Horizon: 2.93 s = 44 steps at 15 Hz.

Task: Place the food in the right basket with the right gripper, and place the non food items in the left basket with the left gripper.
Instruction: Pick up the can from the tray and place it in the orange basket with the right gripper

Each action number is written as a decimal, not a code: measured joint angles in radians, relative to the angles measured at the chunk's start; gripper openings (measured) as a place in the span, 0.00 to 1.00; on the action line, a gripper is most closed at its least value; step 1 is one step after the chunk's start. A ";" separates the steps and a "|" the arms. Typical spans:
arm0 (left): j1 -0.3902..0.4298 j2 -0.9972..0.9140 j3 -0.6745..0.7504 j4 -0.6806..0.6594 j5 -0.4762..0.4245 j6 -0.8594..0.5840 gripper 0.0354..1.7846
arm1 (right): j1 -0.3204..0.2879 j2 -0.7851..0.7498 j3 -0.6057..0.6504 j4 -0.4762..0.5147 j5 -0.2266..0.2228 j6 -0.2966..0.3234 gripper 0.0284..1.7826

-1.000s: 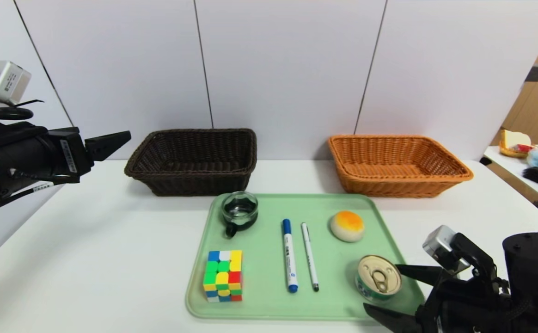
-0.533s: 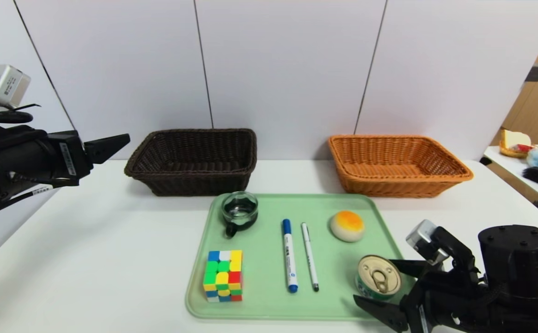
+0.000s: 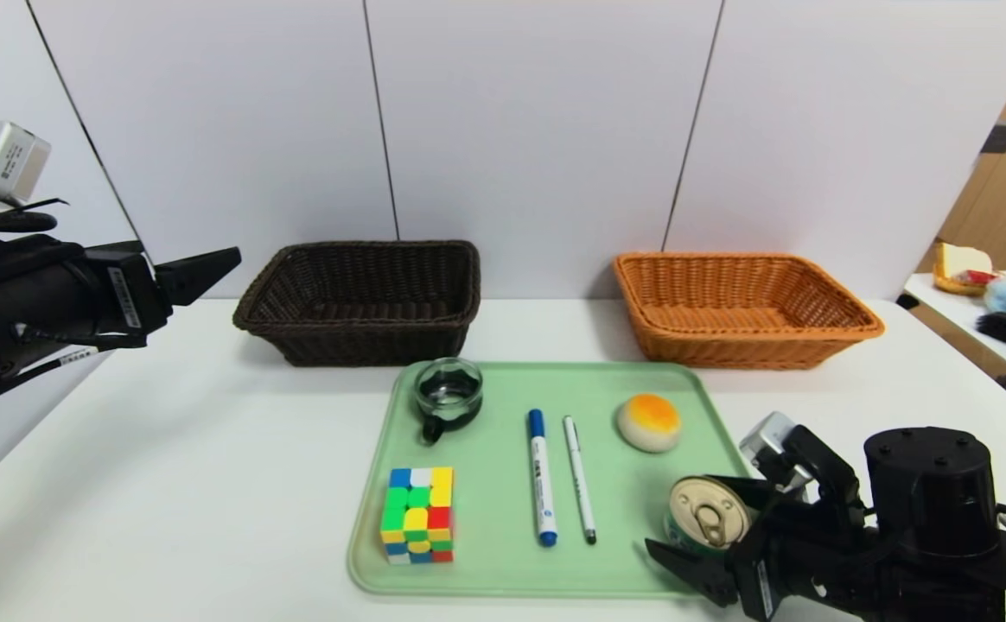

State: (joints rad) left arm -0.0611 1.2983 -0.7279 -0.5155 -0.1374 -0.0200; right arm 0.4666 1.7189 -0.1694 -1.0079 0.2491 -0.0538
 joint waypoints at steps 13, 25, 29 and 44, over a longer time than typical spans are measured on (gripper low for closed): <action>0.000 -0.001 0.017 -0.001 0.000 -0.001 0.94 | -0.002 -0.022 0.085 -0.060 0.001 -0.001 0.55; -0.001 -0.003 0.021 -0.001 0.000 -0.001 0.94 | -0.049 -0.141 -0.189 -0.151 -0.147 -0.046 0.55; -0.001 -0.007 0.021 -0.001 0.000 0.004 0.94 | -0.188 -0.131 -0.468 0.064 -0.164 -0.048 0.55; 0.000 -0.008 0.013 -0.002 0.000 -0.001 0.94 | -0.479 0.149 -1.238 1.085 -0.193 -0.039 0.55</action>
State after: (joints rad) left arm -0.0611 1.2902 -0.7147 -0.5174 -0.1370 -0.0211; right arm -0.0128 1.8679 -1.4074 0.0772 0.0566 -0.0932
